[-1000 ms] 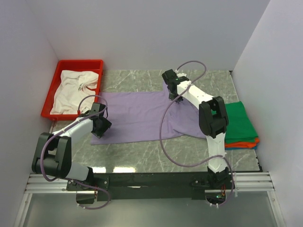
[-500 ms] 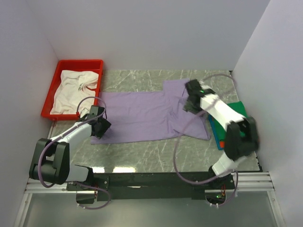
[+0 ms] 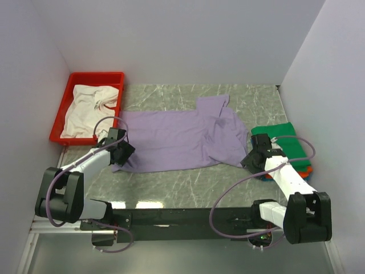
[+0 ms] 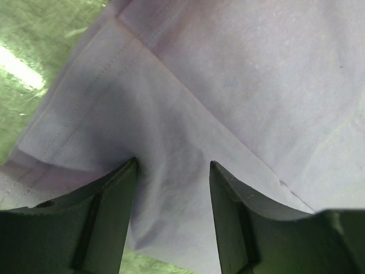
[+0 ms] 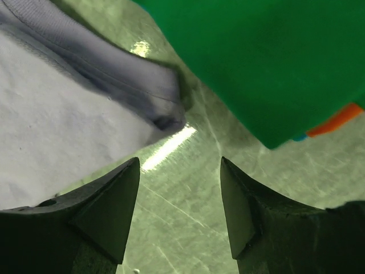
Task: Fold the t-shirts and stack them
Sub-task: Fold the tshirt
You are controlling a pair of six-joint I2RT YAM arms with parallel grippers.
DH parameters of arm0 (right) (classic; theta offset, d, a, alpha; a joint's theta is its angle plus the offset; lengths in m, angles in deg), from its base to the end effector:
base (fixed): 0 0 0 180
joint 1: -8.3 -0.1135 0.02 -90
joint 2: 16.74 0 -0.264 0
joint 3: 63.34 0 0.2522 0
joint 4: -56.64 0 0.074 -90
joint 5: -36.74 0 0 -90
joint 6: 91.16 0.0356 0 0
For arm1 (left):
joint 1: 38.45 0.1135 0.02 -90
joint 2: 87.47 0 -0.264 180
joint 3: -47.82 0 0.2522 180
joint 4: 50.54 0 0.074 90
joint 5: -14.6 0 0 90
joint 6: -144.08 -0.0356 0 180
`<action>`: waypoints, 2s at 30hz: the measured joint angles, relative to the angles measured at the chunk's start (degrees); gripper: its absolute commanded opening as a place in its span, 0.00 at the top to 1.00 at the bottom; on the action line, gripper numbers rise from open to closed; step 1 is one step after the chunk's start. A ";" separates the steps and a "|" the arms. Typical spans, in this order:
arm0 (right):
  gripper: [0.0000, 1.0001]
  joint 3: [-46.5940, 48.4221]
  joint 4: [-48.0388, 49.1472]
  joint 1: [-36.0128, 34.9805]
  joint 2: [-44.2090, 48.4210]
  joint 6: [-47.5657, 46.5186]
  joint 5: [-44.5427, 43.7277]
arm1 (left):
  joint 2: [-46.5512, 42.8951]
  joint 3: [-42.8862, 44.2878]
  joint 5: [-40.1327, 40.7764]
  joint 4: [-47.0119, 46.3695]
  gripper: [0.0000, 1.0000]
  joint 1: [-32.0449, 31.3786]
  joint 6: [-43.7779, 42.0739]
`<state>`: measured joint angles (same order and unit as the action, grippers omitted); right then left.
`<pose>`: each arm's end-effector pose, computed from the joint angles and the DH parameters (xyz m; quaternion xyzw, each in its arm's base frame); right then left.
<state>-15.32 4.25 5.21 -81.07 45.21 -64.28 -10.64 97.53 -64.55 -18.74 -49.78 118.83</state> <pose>0.1874 0.0033 0.1791 0.3772 0.9027 -0.0088 0.2066 0.2372 -0.0407 0.1623 -0.4537 0.8454 -0.0926 0.2662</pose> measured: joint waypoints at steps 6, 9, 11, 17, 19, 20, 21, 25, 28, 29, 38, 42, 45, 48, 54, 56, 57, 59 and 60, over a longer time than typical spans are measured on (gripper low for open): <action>0.36 -0.92 5.60 0.15 -3.39 2.05 1.27 | 0.35 -0.07 -0.92 -1.05 0.42 -0.02 -0.04; 0.39 -0.92 7.39 0.15 -4.48 2.91 1.16 | -1.14 -0.76 -0.87 -0.37 0.40 -0.07 0.13; 0.41 -0.92 8.00 0.15 -4.72 3.39 0.98 | -3.61 -1.44 -0.26 1.51 0.39 -0.15 0.98; 0.55 -0.90 8.22 0.15 -4.68 3.74 -0.39 | -12.02 -1.86 3.48 6.34 0.39 -0.20 3.50; 0.61 -0.90 8.22 0.15 -4.68 3.87 -0.55 | -12.94 -1.92 4.09 6.71 0.39 -0.17 3.93; 0.64 -0.87 8.20 0.15 -4.68 3.80 -0.55 | -12.87 -1.95 4.09 6.67 0.39 -0.20 4.07; 0.67 -0.85 8.17 0.15 -4.68 3.82 -0.57 | -12.50 -1.97 4.09 6.69 0.39 -0.20 4.11; 0.78 -0.22 7.48 0.15 -4.68 3.56 -1.53 | -8.83 -1.97 4.09 6.67 0.39 -0.24 4.70; 0.82 1.70 5.84 0.15 -4.68 3.13 -2.89 | -6.36 -2.29 4.15 6.56 0.39 -0.24 5.07; 0.83 2.45 5.25 0.15 -4.70 2.91 -3.30 | -6.03 -2.69 4.31 6.51 0.39 -0.24 5.18; 0.87 10.51 0.11 0.15 -6.45 -0.37 -8.39 | -5.57 -3.45 6.10 5.86 0.39 -0.37 6.49; 0.88 11.69 -2.12 0.15 -7.54 -1.55 -10.49 | -5.44 -3.48 6.69 5.66 0.39 -0.42 6.75; 0.79 11.72 -3.50 0.15 -7.91 -2.29 -11.04 | -5.46 -3.48 7.04 5.66 0.39 -0.48 6.93; 0.58 11.72 -4.44 0.15 -8.68 -2.71 -11.32 | -5.75 -3.63 7.13 5.64 0.39 -0.50 6.91; 0.46 11.61 -5.70 0.15 -7.41 -3.50 -10.34 | -7.61 -4.28 7.50 6.88 0.39 -0.50 6.38; 0.46 11.96 -6.34 -0.31 -5.42 -3.67 -9.07 | -8.61 -4.26 7.48 7.98 0.39 -0.48 5.77; 0.46 12.35 -6.45 -0.48 -4.50 -3.72 -8.33 | -9.33 -4.26 7.48 8.55 0.39 -0.48 5.38; 0.46 13.77 -5.90 -2.36 -2.54 -3.78 -6.14 | -11.76 -4.13 7.43 9.92 0.39 -0.50 4.74; 0.46 14.73 -5.27 -3.87 -2.14 -3.74 -4.96 | -13.00 -3.82 7.37 10.58 0.39 -0.50 4.44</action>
<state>-0.59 -1.02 1.34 -83.21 41.47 -69.24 -23.64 93.70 -57.18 -8.16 -50.28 123.26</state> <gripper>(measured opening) 0.536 0.611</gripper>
